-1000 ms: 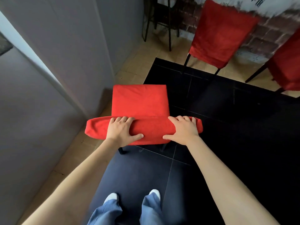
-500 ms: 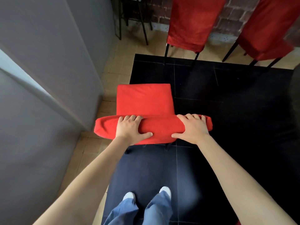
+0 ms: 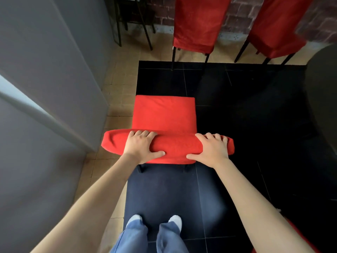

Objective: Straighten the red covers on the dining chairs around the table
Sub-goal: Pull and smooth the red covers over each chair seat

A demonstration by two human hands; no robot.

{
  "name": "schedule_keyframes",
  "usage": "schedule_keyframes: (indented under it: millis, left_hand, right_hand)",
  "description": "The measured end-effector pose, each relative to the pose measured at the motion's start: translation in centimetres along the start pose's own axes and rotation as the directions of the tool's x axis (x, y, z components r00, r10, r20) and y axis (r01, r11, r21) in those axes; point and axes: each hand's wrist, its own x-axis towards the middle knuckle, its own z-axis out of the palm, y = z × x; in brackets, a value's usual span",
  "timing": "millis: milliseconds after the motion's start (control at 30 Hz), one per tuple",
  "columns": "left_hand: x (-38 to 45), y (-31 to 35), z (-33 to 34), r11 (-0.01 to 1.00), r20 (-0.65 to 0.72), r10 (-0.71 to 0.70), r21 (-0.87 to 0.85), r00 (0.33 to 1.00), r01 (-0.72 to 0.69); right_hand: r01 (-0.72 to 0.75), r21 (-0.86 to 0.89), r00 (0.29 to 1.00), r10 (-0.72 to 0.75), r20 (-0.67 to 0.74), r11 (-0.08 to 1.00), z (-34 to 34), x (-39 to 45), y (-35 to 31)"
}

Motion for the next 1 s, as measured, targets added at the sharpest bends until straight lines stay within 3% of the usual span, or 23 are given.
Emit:
schedule_keyframes:
  millis: [433, 733, 1000]
  left_hand:
    - [-2.7, -2.8, -0.1, 0.961, 0.046, 0.272, 0.027, 0.961, -0.274]
    - [-4.5, -3.2, -0.9, 0.95, 0.212, 0.28, 0.082, 0.936, -0.302]
    - [-5.8, -4.2, -0.8, 0.935, 0.219, 0.318, 0.089, 0.922, -0.343]
  right_hand:
    - [-0.276, 0.075, 0.96, 0.278, -0.019, 0.958, 2.6, -8.4, -5.7]
    - [-0.355, 0.07, 0.934, 0.356, -0.007, 0.932, 3.5, -12.3, -9.4]
    - [-0.412, 0.076, 0.911, 0.413, -0.008, 0.908, 4.2, -14.5, -12.0]
